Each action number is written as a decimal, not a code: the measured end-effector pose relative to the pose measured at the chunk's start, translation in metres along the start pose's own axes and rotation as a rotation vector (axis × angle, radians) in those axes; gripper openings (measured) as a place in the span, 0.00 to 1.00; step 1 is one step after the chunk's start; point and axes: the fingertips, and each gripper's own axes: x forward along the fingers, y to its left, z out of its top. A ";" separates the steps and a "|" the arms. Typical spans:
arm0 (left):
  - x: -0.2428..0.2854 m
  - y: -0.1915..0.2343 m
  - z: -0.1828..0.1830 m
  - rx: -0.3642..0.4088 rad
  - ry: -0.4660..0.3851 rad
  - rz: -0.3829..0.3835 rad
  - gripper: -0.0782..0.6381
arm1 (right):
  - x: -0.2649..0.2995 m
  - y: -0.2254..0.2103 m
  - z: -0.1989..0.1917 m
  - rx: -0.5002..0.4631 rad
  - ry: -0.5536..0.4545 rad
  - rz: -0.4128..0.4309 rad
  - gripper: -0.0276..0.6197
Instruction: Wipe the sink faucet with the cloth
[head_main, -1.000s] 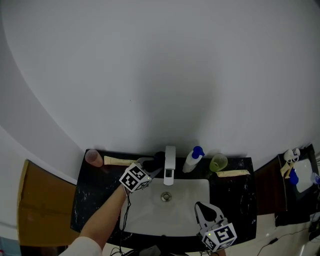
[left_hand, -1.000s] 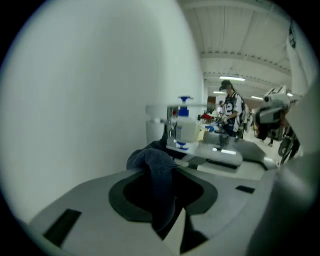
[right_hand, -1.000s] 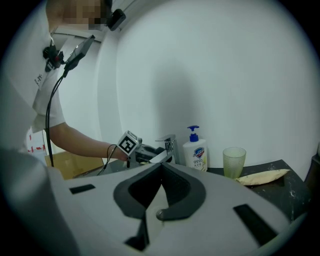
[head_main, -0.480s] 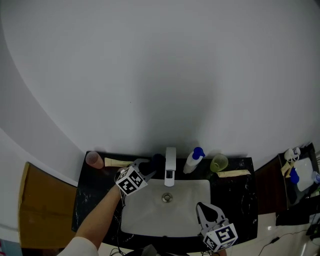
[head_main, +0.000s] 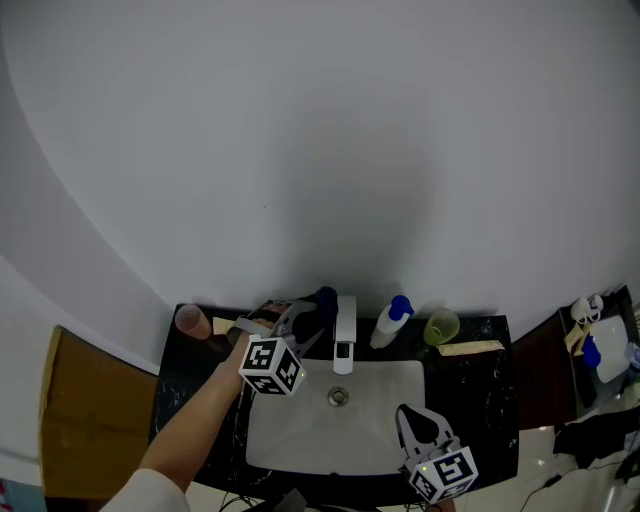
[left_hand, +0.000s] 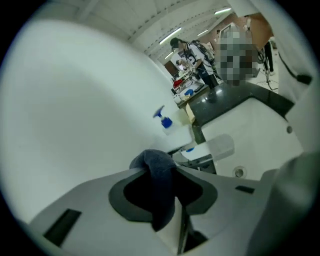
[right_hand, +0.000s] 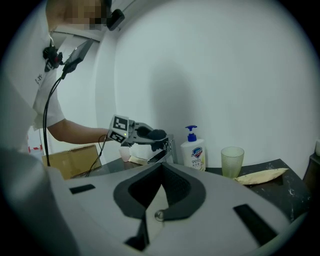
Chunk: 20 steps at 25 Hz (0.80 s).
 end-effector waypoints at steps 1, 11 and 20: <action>-0.006 0.007 0.006 0.019 -0.011 0.015 0.28 | 0.001 0.000 0.000 0.001 -0.002 0.000 0.05; 0.052 -0.083 -0.070 0.022 0.218 -0.156 0.28 | -0.007 -0.001 -0.003 0.005 0.002 -0.017 0.05; -0.008 0.024 0.000 0.055 0.064 0.130 0.28 | -0.007 -0.003 0.002 0.002 -0.018 -0.017 0.05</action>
